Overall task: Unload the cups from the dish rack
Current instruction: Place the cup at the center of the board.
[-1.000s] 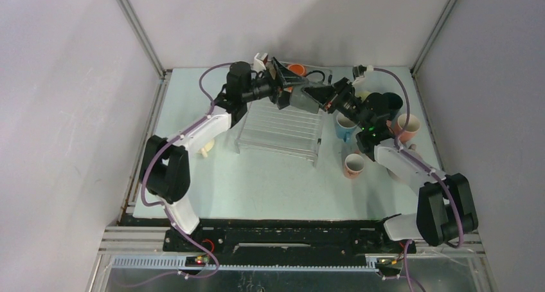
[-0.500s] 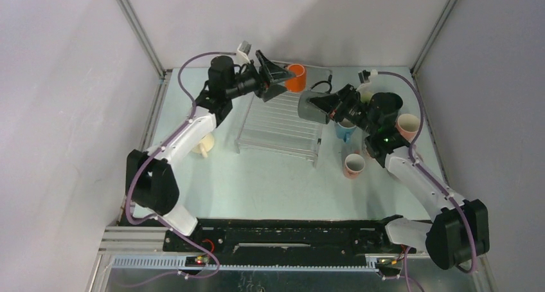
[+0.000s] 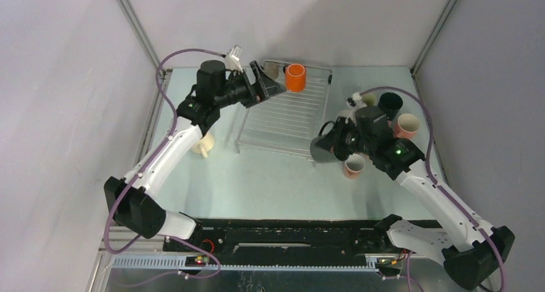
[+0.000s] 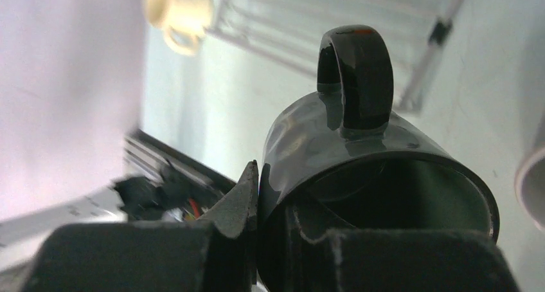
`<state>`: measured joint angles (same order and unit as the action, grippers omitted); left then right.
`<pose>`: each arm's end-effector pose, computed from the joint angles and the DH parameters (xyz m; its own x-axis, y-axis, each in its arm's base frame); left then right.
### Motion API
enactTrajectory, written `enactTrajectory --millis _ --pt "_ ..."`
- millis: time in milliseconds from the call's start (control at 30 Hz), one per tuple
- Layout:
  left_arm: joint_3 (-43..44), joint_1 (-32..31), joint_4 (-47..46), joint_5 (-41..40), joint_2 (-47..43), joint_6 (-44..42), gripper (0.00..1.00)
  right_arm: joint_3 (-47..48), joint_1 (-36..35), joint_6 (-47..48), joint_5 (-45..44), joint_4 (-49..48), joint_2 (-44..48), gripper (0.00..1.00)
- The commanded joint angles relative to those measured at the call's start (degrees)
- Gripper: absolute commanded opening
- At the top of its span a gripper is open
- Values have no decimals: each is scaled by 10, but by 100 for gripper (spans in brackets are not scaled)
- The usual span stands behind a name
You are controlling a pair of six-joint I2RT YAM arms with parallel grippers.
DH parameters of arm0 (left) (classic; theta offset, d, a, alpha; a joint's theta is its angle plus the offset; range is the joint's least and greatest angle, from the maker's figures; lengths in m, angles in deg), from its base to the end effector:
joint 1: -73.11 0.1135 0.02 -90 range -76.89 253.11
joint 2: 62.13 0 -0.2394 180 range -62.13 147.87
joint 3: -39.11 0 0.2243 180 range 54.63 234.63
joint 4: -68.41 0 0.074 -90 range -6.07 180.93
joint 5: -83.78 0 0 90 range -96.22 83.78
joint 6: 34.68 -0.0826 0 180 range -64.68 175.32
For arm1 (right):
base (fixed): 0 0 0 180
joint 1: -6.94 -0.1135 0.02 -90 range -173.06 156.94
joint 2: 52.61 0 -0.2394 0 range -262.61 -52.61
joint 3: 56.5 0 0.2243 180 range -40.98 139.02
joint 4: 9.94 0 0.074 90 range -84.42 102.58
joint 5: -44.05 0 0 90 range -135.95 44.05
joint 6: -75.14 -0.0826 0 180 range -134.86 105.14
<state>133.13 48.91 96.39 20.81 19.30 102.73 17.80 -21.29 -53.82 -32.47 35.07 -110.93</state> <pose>0.2998 -0.1759 0.3600 -0.7269 -0.3923 -0.5637 0.3394 0.5084 -0.7914 0.2066 0.1328 0.3041 -0.7346 0.2996 -0.6088 -0.2285 0.7356 0.6377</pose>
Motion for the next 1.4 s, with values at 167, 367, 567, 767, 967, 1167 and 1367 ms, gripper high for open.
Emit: enactTrajectory --millis 167,367,567,767,967,1167,1367 --pt "10 -34 85 -76 -53 -104 100 -2 -163 26 -201 185 2 0" --pt "11 -45 96 -84 -57 -119 100 -59 -195 11 -213 172 -24 0" --pt "13 -52 108 -95 -54 -133 100 -73 -199 14 -226 159 -69 0" --pt "9 -54 110 -104 -52 -139 100 -85 -209 8 -243 141 -115 0" --pt "11 -54 113 -108 -47 -144 100 -94 -220 5 -259 121 -154 0" --pt "15 -55 119 -110 -40 -153 100 -101 -230 1 -274 111 -187 0" --pt "23 -58 129 -120 -33 -164 100 -101 -239 -4 -296 111 -203 4"
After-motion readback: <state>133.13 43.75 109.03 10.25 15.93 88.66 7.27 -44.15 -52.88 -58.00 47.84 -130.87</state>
